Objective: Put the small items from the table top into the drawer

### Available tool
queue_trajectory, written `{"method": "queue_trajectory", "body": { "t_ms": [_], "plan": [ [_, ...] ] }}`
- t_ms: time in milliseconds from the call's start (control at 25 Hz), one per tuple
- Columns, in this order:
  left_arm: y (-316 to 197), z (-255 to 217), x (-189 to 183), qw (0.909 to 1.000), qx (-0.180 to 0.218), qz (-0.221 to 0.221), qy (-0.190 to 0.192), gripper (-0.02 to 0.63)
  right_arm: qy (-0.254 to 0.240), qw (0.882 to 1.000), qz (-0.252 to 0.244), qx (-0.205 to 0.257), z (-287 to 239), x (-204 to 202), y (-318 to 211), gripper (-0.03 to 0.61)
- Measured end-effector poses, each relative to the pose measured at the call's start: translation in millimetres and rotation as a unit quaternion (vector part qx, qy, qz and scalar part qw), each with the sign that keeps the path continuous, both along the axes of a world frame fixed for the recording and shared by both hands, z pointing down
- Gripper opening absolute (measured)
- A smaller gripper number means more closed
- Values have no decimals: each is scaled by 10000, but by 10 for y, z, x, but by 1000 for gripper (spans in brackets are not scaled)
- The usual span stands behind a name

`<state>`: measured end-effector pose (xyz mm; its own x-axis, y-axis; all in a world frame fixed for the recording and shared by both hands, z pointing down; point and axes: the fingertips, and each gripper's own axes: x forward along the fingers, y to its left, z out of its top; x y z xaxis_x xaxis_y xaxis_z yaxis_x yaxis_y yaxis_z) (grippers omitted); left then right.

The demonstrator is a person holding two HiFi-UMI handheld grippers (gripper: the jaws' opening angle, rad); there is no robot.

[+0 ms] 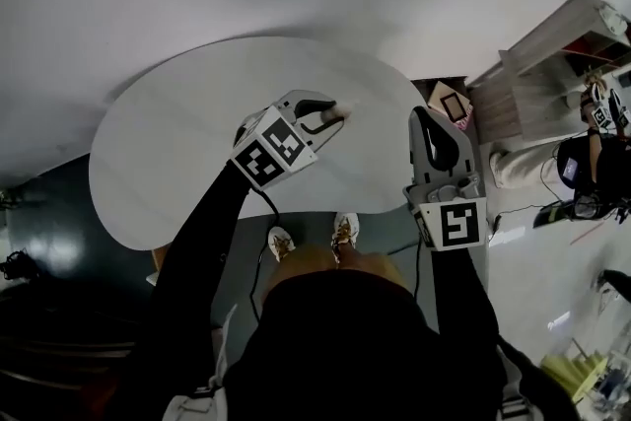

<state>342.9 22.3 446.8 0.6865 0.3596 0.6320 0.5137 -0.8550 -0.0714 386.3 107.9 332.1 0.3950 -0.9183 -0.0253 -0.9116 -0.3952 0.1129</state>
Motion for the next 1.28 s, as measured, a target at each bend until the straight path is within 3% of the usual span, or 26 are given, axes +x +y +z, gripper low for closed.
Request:
{"method": "queue_trajectory", "body": {
  "t_ms": [280,440,520,680,800,1160,1280],
  "plan": [
    [-294,-614,-331,9887,-397,-1212,790,120,-53,9970,-762,153,-73,-154,-576,26],
    [-430,-858,-554,9728,-512,-1873,1265,120,-37,9929,-1170,226,-116,-374,-781,26],
    [-494,-977,-665,9615,-591,-2197,1541,120,-26,9907,-1328,285,-156,-484,-870,26],
    [-683,-1172,-848,9235,-489,-3091,2220,123,-47,9863,-1604,378,-226,-637,-1053,26],
    [-744,-1247,-989,9037,-313,-3406,2575,123,-61,9833,-1759,460,-304,-763,-1195,26],
    [-1039,-1366,-1416,8803,32,-3891,2714,124,-142,9730,-2259,441,-333,-1155,-1586,26],
    [-1162,-1392,-1669,8688,121,-4141,2713,124,-196,9661,-2546,392,-320,-1377,-1735,26]
  ]
}}
